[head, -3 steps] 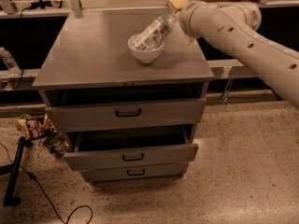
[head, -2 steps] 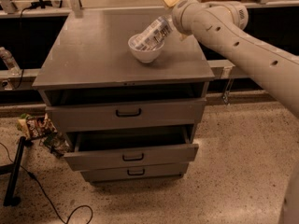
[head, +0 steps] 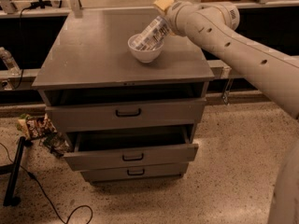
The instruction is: Pick blue plastic bottle from white bowl and place on counter
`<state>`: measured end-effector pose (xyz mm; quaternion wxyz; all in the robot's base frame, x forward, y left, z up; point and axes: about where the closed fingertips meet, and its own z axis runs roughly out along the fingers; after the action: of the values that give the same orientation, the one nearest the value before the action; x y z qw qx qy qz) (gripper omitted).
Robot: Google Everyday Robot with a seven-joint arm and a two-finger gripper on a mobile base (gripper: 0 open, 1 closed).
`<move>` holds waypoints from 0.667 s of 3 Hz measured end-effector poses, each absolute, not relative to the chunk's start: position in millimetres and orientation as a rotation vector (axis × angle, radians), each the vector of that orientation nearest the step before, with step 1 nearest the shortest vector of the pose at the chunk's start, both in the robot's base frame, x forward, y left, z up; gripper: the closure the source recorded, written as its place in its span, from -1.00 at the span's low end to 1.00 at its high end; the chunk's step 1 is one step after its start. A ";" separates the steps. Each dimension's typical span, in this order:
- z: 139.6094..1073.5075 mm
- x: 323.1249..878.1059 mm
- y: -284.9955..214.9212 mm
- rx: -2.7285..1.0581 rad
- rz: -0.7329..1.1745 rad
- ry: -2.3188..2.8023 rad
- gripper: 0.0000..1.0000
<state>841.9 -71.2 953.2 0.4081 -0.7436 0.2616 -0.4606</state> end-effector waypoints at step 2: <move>941.3 820.5 -84.7 -1.946 -1.152 0.682 0.64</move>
Offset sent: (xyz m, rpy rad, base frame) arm -0.0397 -0.0278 -0.0148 -0.0768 0.0747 -0.0324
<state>820.5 -84.7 941.3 0.3802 -0.7620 0.2671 -0.4511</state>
